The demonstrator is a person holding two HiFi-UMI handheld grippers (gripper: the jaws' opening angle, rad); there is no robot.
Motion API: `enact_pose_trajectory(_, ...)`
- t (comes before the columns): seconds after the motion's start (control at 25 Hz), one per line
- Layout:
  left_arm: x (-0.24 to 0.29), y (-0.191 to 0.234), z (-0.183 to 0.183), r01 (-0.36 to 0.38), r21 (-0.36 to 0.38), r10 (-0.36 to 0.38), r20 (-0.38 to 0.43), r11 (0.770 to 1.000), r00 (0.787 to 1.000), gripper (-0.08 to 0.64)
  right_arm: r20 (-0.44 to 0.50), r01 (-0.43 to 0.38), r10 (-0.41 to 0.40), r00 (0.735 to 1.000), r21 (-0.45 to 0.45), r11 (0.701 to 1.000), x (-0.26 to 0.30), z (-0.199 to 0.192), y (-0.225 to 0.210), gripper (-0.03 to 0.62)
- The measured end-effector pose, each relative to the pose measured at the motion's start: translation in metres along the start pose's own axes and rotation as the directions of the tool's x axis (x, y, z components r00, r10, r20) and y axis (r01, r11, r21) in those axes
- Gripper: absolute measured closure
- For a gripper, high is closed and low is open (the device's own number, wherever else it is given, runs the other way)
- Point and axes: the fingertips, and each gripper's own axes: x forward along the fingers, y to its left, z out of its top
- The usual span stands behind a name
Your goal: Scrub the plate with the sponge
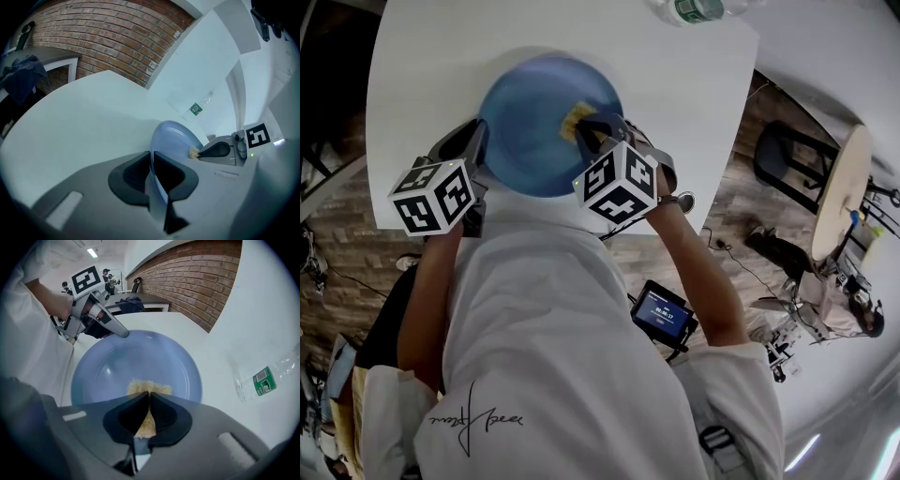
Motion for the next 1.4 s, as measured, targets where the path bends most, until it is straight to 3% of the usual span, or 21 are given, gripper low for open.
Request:
enact_pose_trajectory(1.04,-0.002,0.0,0.003,0.0,-0.005,0.0,-0.002,1.0,1.0,0.518,0.037,0.084,-0.086,0.996,0.059,0.995,0.006,0.017,-0.032,0.574)
enact_pose_trajectory(1.4,-0.005,-0.001,0.005,0.0,0.0,0.0,0.01,1.0,1.0,0.515,0.091,0.064,-0.077,0.993,0.141,0.988,0.004,0.025,-0.036,0.574)
